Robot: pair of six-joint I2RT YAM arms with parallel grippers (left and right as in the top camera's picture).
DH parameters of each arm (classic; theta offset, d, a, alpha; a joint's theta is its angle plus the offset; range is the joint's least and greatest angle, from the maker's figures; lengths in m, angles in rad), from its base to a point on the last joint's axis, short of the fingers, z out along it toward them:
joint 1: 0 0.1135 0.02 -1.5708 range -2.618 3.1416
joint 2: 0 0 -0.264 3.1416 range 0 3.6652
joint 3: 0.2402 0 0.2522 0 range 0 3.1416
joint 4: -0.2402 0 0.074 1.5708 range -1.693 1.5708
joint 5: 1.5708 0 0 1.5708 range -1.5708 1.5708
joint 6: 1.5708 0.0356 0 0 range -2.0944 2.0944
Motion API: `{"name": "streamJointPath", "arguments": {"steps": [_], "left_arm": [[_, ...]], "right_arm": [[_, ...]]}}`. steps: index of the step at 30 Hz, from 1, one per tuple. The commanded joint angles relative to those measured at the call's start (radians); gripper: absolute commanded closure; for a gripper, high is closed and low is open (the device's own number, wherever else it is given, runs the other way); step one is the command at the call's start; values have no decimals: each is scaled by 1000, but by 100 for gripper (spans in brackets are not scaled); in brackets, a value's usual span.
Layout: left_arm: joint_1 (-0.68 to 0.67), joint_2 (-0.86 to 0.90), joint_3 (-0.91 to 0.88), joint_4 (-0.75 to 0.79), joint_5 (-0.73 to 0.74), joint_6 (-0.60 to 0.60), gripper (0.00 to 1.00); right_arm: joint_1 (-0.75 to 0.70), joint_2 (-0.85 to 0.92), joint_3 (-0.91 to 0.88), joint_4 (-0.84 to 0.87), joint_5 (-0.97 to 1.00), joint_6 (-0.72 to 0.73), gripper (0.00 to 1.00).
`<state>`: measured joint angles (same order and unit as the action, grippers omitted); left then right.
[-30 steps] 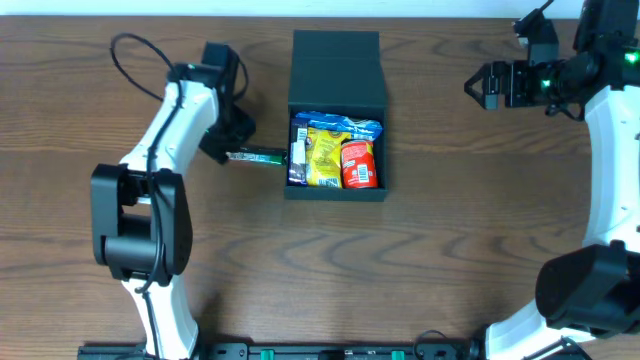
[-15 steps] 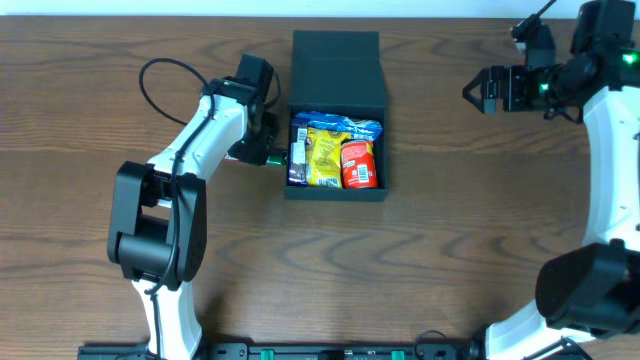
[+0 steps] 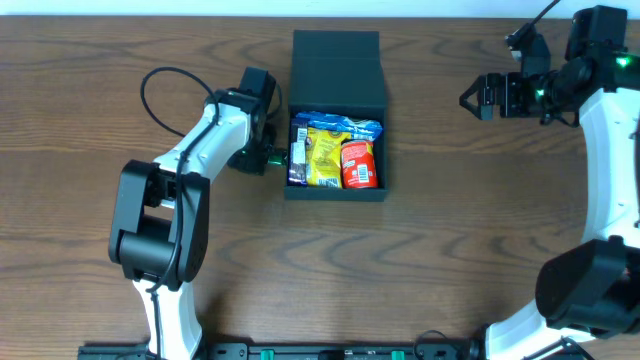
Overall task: Pack container
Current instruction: 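Grasp the green-red snack bar on the table with the left gripper, then carry the snack bar into the box and push it down among items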
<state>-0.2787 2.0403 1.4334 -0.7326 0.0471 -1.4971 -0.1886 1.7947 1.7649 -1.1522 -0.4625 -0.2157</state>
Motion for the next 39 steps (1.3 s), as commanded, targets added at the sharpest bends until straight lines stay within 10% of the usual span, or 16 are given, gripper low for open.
{"name": "streamJointPath", "arguments": {"steps": [1, 25, 39], "left_arm": [[5, -5, -6, 16, -28, -19, 48], [9, 83, -6, 64, 23, -26, 44], [50, 82, 0, 60, 32, 26, 78]], "right_arm": [[-6, -16, -8, -1, -5, -19, 1], [-6, -16, -8, -23, -13, -55, 1], [-6, -16, -8, -17, -13, -63, 1]]}}
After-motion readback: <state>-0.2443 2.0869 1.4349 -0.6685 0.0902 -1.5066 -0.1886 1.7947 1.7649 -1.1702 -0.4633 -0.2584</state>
